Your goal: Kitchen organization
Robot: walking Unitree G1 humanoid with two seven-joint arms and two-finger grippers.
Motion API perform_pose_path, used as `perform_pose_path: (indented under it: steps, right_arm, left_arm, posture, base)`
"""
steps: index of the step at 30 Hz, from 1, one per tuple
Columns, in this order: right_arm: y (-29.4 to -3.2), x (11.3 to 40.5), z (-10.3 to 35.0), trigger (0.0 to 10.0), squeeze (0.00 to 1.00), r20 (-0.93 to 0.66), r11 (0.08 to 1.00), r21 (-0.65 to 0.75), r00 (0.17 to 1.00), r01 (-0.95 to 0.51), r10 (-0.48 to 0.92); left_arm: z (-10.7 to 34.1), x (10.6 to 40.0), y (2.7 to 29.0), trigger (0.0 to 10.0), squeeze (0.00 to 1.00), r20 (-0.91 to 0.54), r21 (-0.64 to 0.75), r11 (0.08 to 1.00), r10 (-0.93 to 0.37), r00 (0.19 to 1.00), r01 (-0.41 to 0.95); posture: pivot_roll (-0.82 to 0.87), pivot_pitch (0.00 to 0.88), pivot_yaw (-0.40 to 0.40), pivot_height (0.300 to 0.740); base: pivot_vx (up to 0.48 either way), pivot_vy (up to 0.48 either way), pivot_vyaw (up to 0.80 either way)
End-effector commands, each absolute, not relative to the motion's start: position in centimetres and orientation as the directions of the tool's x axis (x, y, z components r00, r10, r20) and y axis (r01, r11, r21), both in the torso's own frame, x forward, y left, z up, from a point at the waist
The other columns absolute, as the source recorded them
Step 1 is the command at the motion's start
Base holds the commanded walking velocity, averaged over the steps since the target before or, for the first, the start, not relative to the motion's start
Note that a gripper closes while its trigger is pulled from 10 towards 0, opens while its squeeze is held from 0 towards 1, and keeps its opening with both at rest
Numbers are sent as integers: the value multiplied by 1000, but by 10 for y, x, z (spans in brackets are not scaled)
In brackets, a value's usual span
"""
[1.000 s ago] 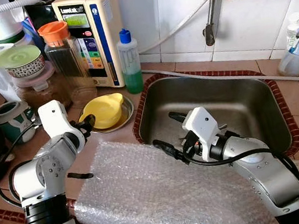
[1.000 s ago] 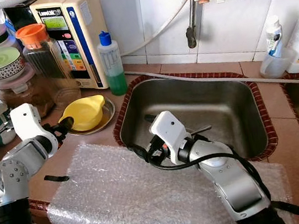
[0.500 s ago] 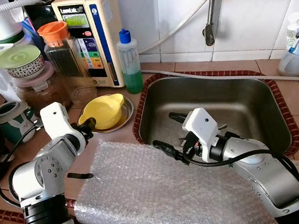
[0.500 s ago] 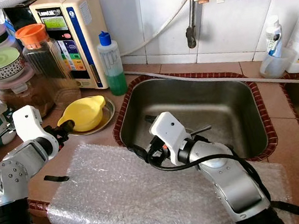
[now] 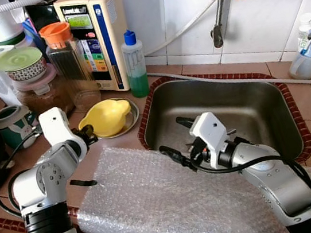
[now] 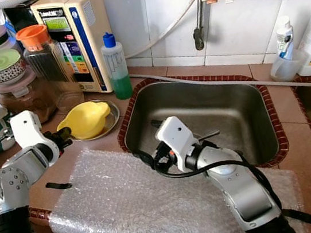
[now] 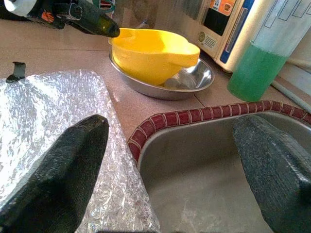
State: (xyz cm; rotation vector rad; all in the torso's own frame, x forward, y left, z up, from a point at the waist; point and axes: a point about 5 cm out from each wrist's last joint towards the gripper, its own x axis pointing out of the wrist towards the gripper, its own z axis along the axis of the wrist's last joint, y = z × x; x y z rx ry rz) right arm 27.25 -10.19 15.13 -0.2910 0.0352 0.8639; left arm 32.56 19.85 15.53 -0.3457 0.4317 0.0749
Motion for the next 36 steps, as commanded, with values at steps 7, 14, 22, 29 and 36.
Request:
perform_pose_path:
  steps: [7, 14, 22, 29, 36]
  right_arm:
    - [-101, 274, 153, 10000, 0, -144, 610, -253, 653, -751, 744]
    - [-102, 274, 153, 10000, 0, -145, 611, -256, 655, -749, 742]
    - [-103, 274, 154, 10000, 0, -145, 611, -259, 656, -748, 741]
    - [-104, 275, 154, 10000, 0, -146, 611, -262, 656, -747, 741]
    - [-104, 276, 155, 10000, 0, -145, 608, -268, 655, -747, 741]
  left_arm:
    - [161, 328, 198, 0, 0, -357, -256, 959, 21, 934, -119]
    - [157, 328, 197, 0, 0, -360, -252, 961, 20, 933, -118]
    - [164, 329, 201, 0, 0, -291, -240, 961, 66, 954, -139]
    - [193, 333, 200, 0, 0, -41, -234, 967, 94, 995, -101]
    - [185, 333, 199, 7255, 659, -66, -211, 972, 91, 994, -103]
  posture:
    - [-25, 0, 66, 740]
    - [-27, 0, 65, 740]
    - [-28, 0, 63, 740]
    - [-29, 0, 58, 740]
    - [-29, 0, 55, 740]
  base:
    - [0, 0, 0]
    - [0, 0, 0]
    - [0, 0, 0]
    - [0, 0, 0]
    - [0, 0, 0]
